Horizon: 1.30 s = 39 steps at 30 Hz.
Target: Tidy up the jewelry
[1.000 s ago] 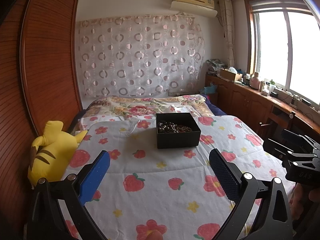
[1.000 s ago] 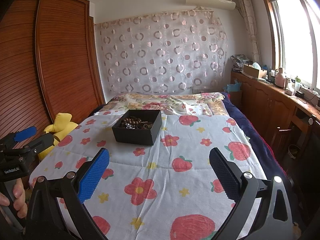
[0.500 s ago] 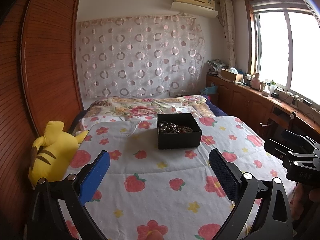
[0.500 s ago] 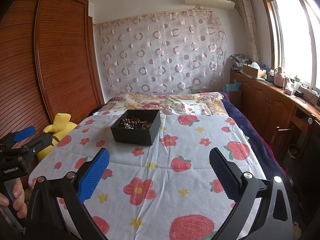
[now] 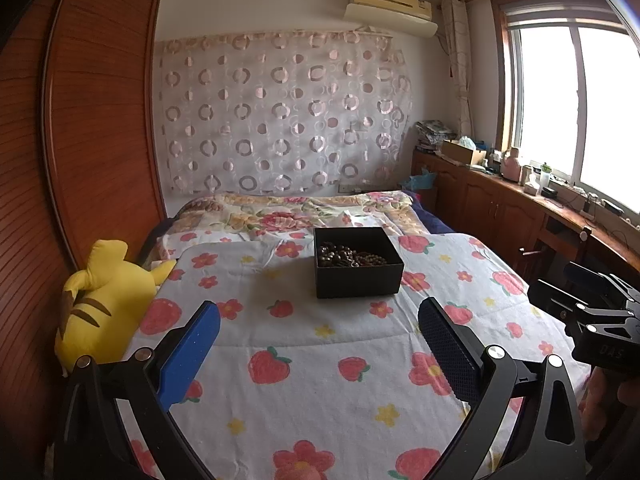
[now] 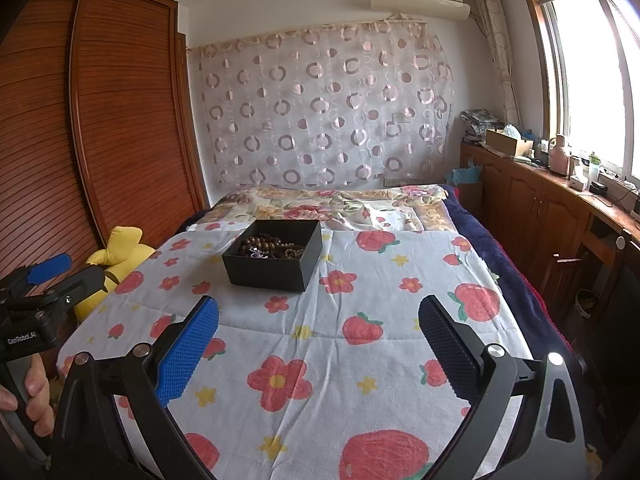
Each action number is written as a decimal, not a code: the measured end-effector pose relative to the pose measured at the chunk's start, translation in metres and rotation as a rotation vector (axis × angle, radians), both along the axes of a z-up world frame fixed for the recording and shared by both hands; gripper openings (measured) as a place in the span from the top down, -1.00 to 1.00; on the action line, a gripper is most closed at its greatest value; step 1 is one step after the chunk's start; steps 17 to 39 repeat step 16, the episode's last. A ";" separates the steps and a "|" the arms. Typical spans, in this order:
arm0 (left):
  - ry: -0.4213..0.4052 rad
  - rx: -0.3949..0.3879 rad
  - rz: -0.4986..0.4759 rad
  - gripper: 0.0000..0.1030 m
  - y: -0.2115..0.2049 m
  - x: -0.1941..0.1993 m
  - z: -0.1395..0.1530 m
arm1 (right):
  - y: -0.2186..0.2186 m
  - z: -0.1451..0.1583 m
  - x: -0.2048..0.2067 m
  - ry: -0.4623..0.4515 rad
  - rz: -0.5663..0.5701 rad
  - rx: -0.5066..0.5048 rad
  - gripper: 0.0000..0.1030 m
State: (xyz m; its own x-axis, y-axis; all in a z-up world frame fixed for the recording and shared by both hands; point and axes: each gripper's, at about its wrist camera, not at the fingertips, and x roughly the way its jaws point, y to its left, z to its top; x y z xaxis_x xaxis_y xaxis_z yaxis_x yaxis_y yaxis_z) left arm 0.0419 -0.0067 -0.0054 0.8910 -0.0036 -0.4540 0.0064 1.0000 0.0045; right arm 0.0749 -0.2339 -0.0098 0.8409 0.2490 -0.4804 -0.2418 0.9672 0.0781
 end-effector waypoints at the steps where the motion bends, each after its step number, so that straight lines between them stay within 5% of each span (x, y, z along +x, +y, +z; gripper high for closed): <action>1: 0.000 0.000 0.000 -0.86 0.000 0.000 0.000 | 0.001 0.001 0.000 -0.002 0.000 -0.001 -0.96; 39: 0.001 -0.004 -0.004 -0.86 0.001 0.001 0.000 | 0.000 0.000 0.000 0.000 0.000 -0.002 -0.96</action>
